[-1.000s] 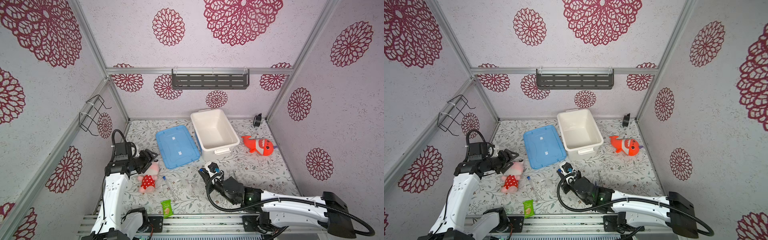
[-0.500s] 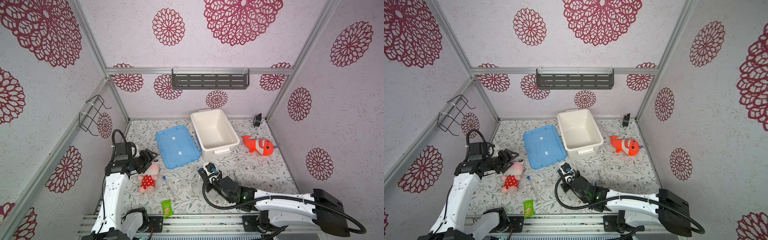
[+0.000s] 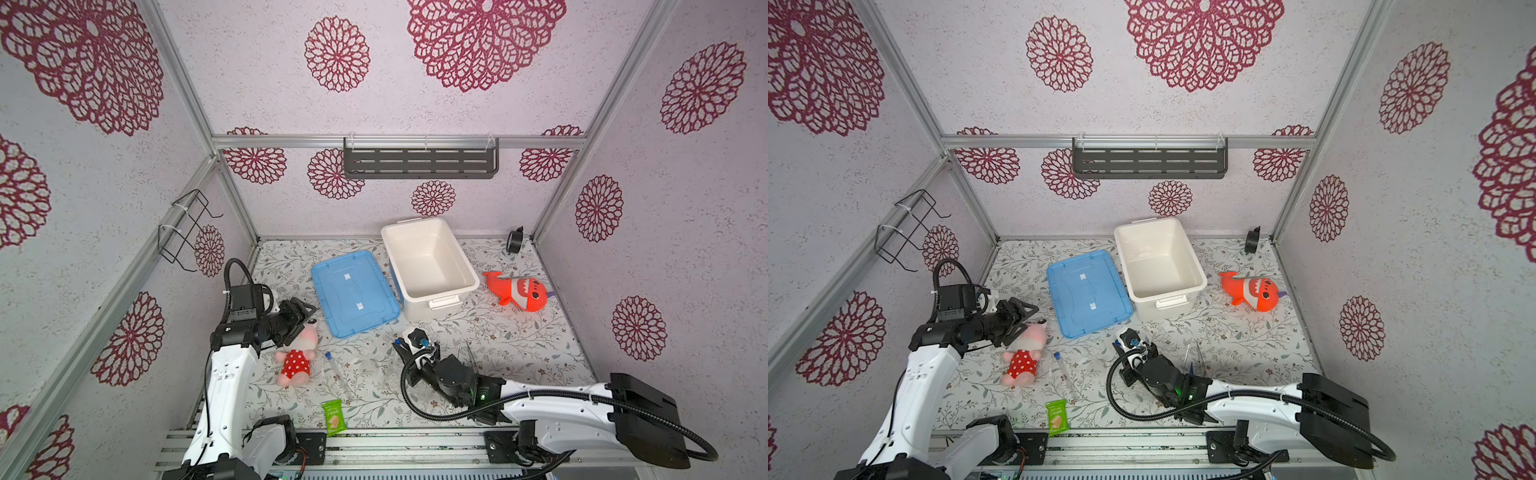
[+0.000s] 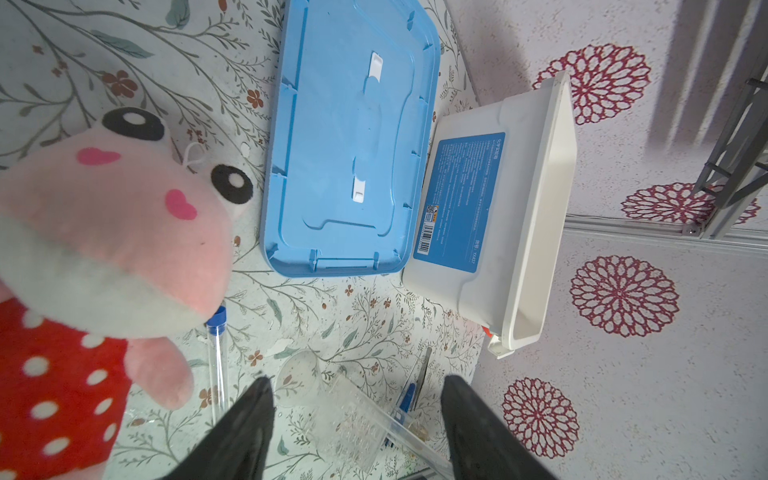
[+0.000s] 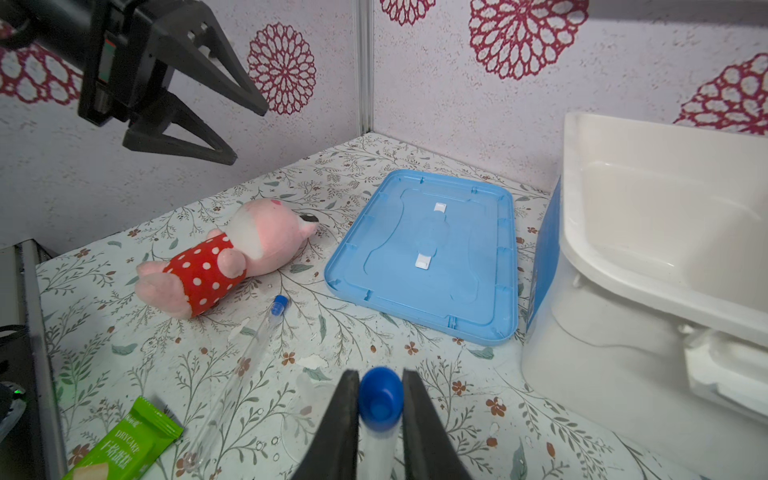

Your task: Organize the chemistry lab equipment

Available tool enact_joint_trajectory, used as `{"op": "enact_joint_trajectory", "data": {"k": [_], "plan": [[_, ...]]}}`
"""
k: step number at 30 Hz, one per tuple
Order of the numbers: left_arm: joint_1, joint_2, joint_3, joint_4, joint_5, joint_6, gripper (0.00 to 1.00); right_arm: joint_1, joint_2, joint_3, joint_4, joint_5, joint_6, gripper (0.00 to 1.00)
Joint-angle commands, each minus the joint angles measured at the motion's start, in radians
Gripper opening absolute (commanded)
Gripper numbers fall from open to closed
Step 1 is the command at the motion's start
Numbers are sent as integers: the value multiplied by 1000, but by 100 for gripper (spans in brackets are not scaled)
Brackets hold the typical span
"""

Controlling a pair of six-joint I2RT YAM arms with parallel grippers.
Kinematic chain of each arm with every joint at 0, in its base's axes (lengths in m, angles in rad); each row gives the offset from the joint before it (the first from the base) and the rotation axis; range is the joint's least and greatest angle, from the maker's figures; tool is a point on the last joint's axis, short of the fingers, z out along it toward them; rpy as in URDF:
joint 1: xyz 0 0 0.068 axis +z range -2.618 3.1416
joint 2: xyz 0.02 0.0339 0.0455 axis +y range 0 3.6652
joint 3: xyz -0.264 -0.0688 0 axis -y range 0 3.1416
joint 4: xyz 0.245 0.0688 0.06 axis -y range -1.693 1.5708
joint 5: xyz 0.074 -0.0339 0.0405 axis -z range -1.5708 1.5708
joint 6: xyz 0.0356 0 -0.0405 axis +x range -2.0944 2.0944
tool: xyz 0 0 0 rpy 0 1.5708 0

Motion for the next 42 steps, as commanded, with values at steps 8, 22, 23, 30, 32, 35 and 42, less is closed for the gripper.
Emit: {"op": "enact_joint_trajectory", "data": {"k": [8, 22, 23, 30, 32, 35, 42], "plan": [[-3, -12, -18, 39, 13, -1, 68, 4, -53, -58, 15, -26, -29, 26], [-3, -22, -42, 54, 20, -8, 68, 20, 24, 22, -60, -12, -32, 28], [-3, -23, -43, 55, 21, -5, 68, 18, 34, 31, -62, -7, -24, 28], [-3, -22, -62, 70, 22, -6, 69, 18, 73, 63, -70, -11, -17, 28], [-3, -19, -63, 70, 24, -5, 69, 16, 74, 63, -69, -6, -16, 28], [-2, -19, -64, 69, 22, 2, 69, 17, 72, 64, -69, -9, -15, 28], [-2, -17, -67, 69, 23, 7, 72, 15, 50, 81, -88, -21, 0, 40]]}}
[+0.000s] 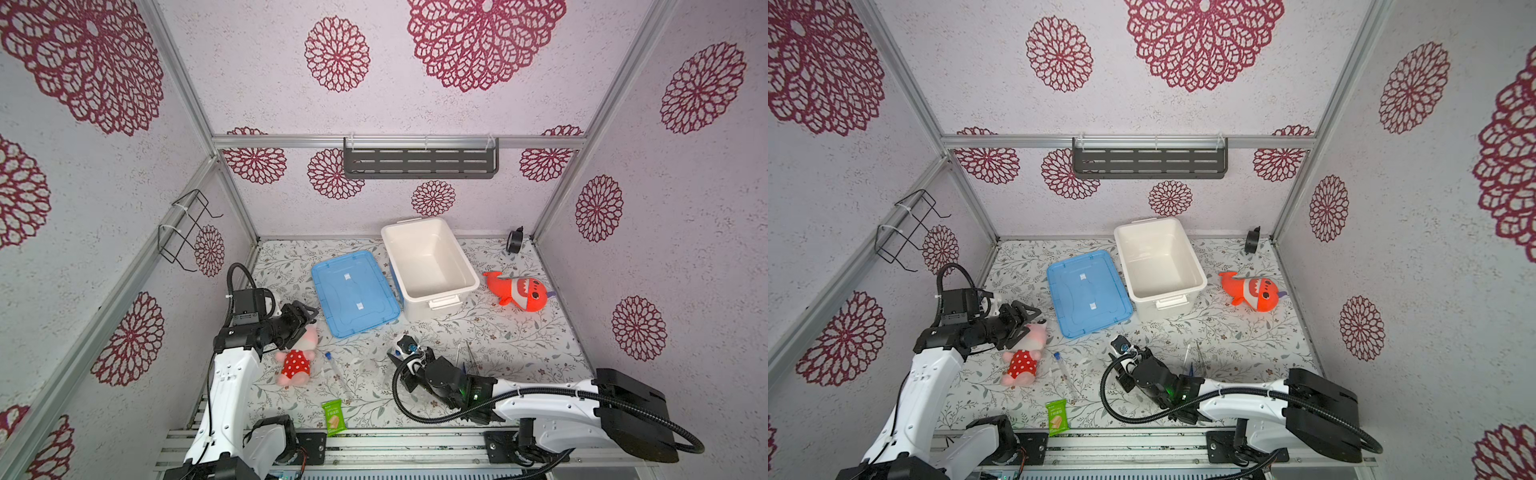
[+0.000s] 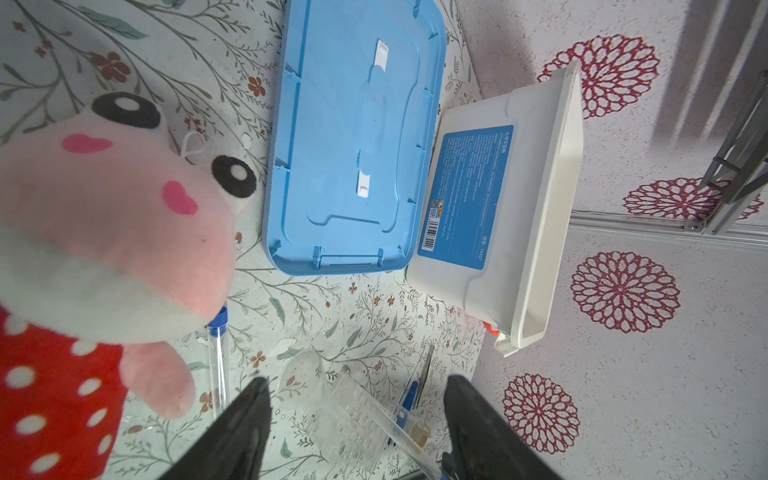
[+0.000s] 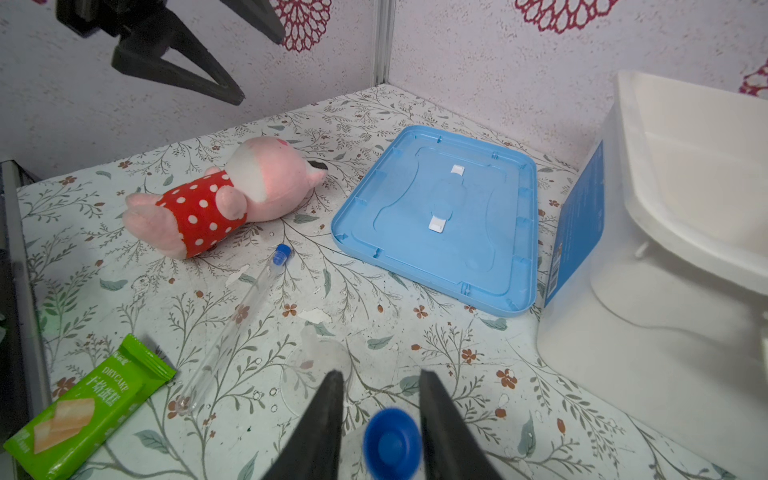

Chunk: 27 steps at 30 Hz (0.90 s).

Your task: Organize the chemistry lab equipment

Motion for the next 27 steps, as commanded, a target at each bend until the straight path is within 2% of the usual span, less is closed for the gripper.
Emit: {"op": "enact_joint_trajectory", "data": {"k": [1, 3, 7, 13, 14, 18, 23, 27], "plan": [[-3, -10, -8, 21, 8, 8, 73, -2, -35, 45, -5, 3, 28, 42], [-2, -16, -5, 14, 6, 14, 75, -7, -56, 80, -57, -8, 48, 50], [-2, -29, 6, -9, -12, 32, 76, -34, -92, 175, -227, -20, 97, 58], [-2, -43, 8, -37, -29, 63, 76, -137, -133, 279, -490, -255, 161, 60], [-2, -45, 8, -42, -34, 71, 76, -164, -136, 298, -537, -324, 166, 60], [-3, -49, 10, -64, -48, 94, 76, -212, -168, 326, -706, -415, 175, 58], [-2, -61, -11, -43, -49, 89, 76, -232, -225, 295, -795, -478, 126, 50], [-3, -57, -21, -31, -47, 91, 75, -233, -203, 288, -801, -497, 106, 43]]}}
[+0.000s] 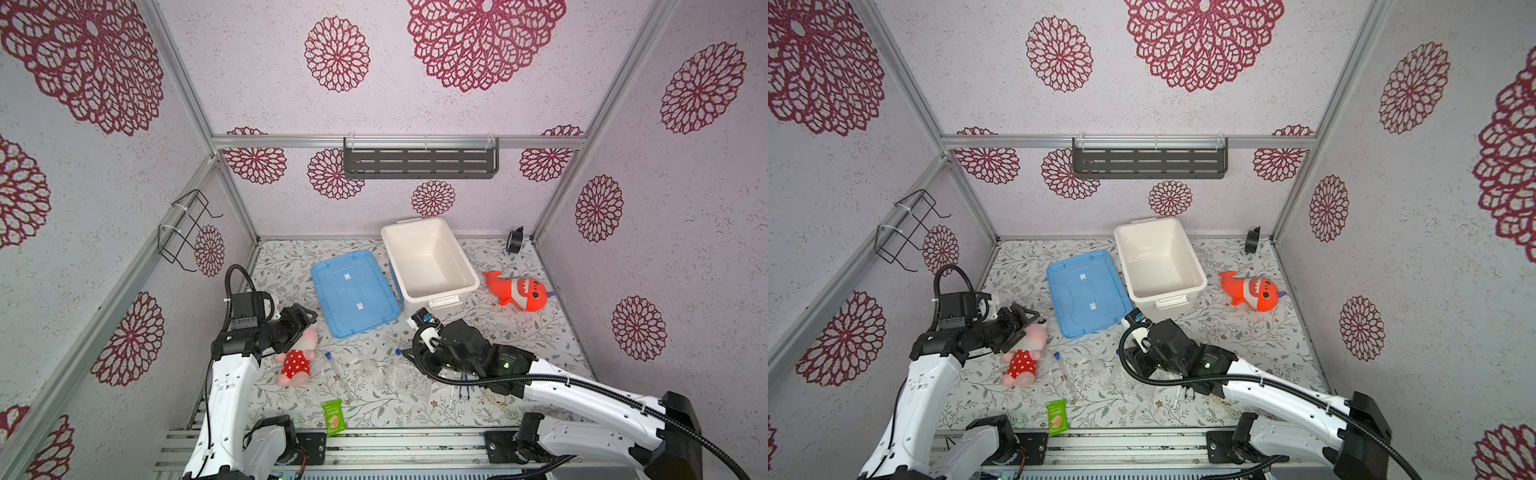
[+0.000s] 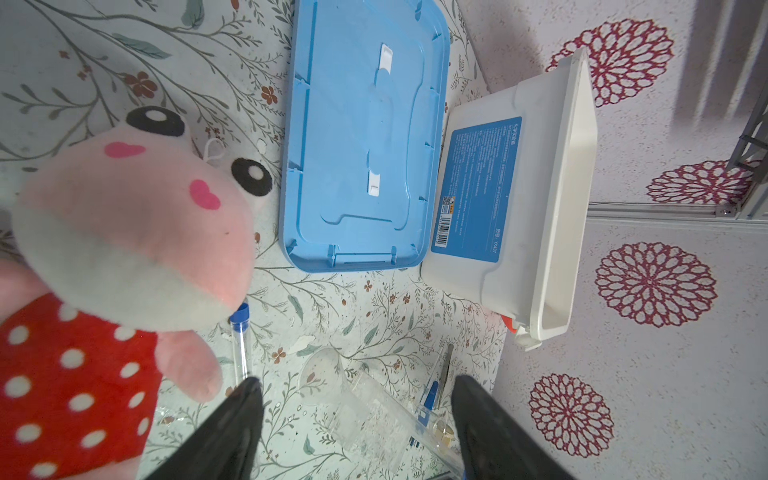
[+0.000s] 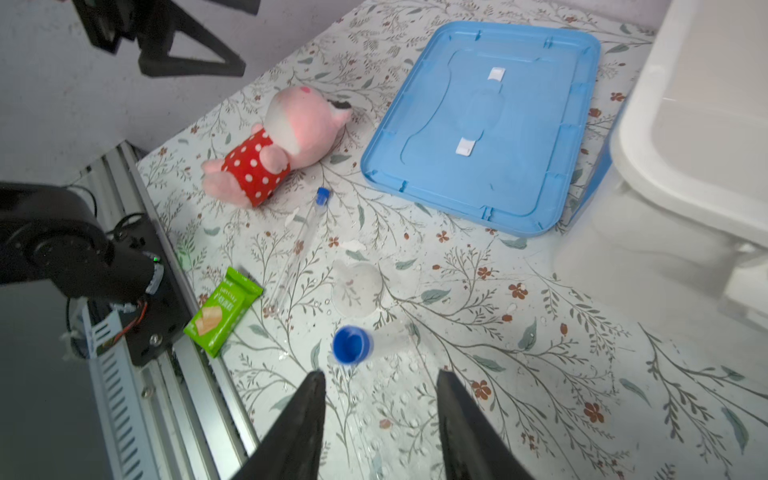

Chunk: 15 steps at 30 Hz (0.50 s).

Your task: Organize the chemistry lab equipment

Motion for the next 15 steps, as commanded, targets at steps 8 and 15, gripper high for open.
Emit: {"op": "enact_joint_trajectory", "data": {"k": [8, 15], "plan": [[-2, 5, -12, 9, -1, 28, 75, -6, 70, 9, 37, 12, -27, 21], [-3, 14, -24, 18, 1, 30, 75, -5, 112, 35, 60, -1, -25, 16]]}}
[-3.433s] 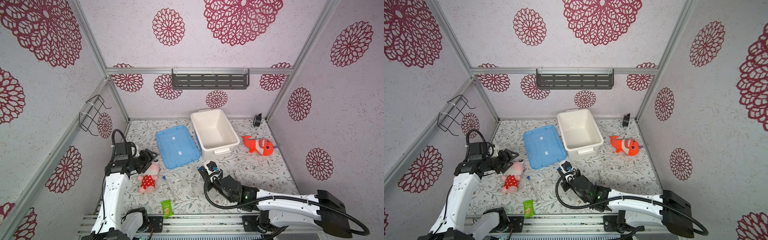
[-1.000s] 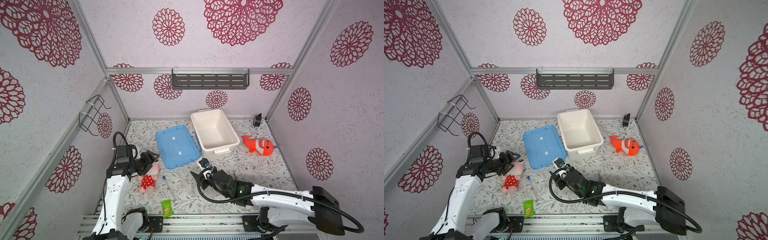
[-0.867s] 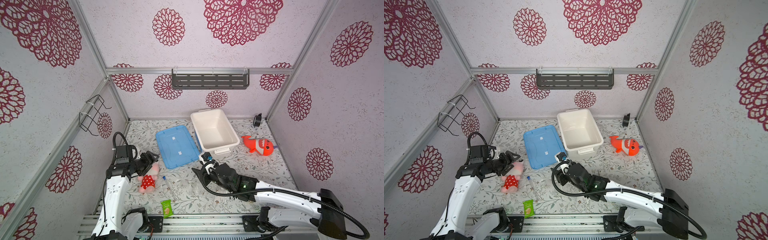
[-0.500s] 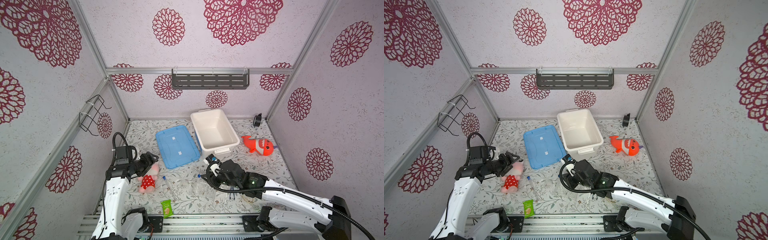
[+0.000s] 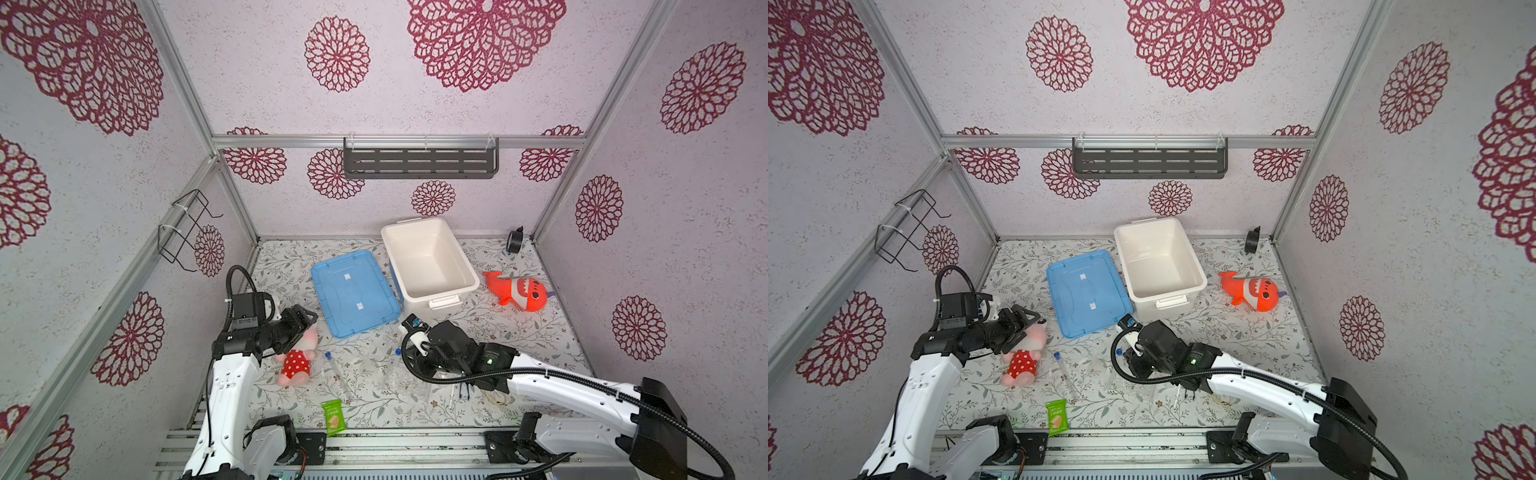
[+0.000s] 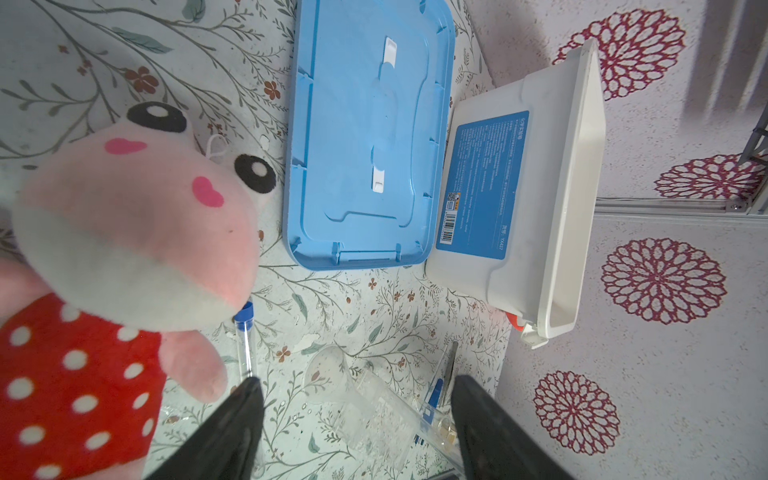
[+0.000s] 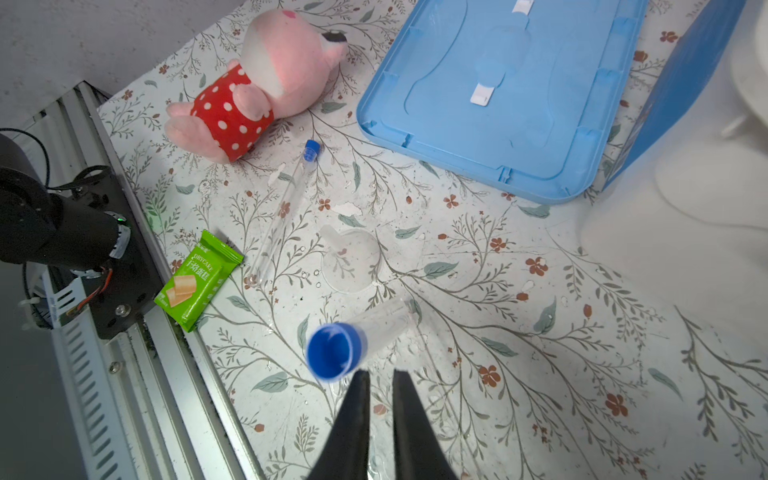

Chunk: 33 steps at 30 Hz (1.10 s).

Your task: Organize the chemistry lab equipment

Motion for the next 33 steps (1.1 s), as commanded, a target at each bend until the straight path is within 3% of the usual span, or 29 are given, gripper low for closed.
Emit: {"op": "enact_joint_trajectory", "data": {"k": [1, 11, 18, 24, 33], "plan": [[-2, 7, -17, 19, 1, 15, 75, -4, -9, 34, 45, 7, -5, 16], [-2, 17, -20, 23, 2, 16, 75, -4, -2, 52, 71, 65, 14, 18], [-3, 14, -21, 13, -5, 32, 75, -4, -67, 5, -83, 94, -66, 24], [-3, 21, -35, 33, 6, 25, 75, -4, -28, 51, -158, -103, -176, 20], [-3, 5, -50, 34, 5, 21, 75, -47, 27, 95, -54, -143, -141, 14]]}}
